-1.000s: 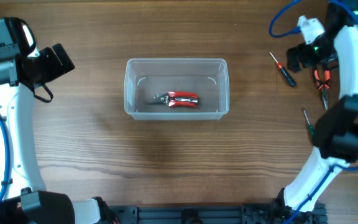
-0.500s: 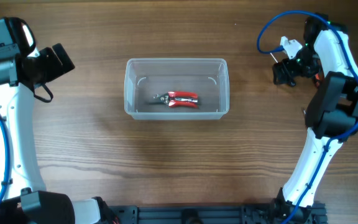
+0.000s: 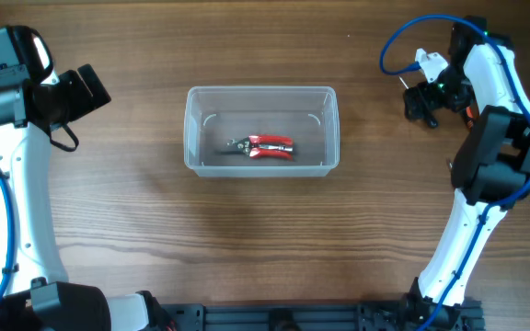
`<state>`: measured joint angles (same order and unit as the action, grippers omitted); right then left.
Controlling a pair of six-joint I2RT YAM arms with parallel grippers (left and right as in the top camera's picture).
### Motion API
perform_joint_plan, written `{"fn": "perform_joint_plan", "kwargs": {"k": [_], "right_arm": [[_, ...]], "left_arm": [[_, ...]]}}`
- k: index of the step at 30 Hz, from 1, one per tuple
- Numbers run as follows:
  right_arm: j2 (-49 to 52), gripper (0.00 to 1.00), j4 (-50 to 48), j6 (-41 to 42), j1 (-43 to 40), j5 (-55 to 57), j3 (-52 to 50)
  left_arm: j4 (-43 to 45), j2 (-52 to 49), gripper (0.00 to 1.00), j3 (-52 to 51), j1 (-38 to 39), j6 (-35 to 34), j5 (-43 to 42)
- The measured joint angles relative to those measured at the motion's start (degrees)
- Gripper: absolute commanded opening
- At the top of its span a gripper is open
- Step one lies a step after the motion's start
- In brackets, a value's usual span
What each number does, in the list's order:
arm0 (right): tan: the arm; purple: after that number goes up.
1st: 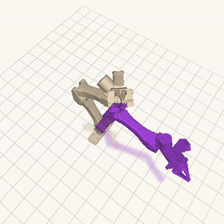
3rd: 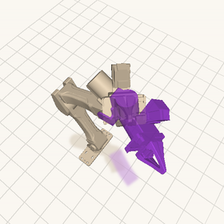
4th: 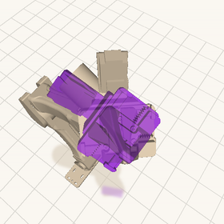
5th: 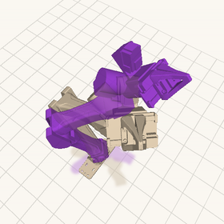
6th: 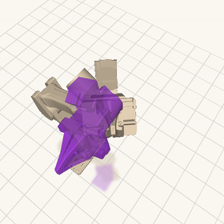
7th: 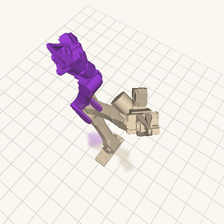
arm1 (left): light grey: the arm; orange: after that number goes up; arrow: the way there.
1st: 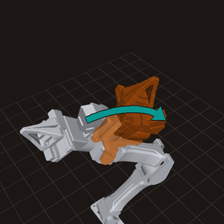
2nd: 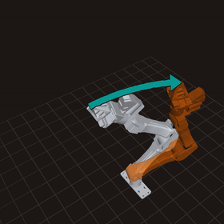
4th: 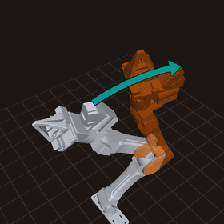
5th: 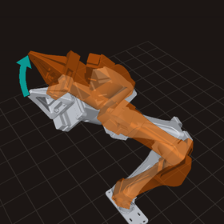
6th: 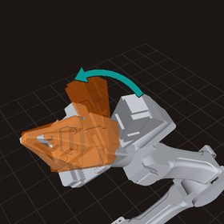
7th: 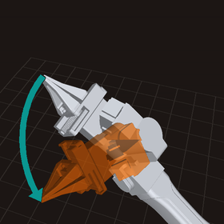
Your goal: Pack container
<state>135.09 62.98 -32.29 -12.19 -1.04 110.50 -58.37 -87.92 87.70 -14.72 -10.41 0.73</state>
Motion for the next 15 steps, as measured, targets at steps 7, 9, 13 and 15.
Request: {"fn": "perform_joint_plan", "kwargs": {"k": [7,9,13,15], "right_arm": [[1.16,0.99,2.16,0.09,0.33,1.01,0.04],[1.33,0.98,2.40,0.11,0.52,1.33,0.26],[1.49,0.87,2.49,0.94,0.76,1.97,0.42],[1.53,0.80,2.45,2.10,0.79,2.19,0.48]], "left_arm": [[-0.15,0.00,1.00,0.00,-0.02,0.00,-0.02],[-0.20,0.00,1.00,0.00,-0.02,-0.02,-0.02],[-0.42,0.00,1.00,0.00,-0.02,0.00,-0.02],[-0.50,0.00,1.00,0.00,0.00,-0.02,-0.02]]}}
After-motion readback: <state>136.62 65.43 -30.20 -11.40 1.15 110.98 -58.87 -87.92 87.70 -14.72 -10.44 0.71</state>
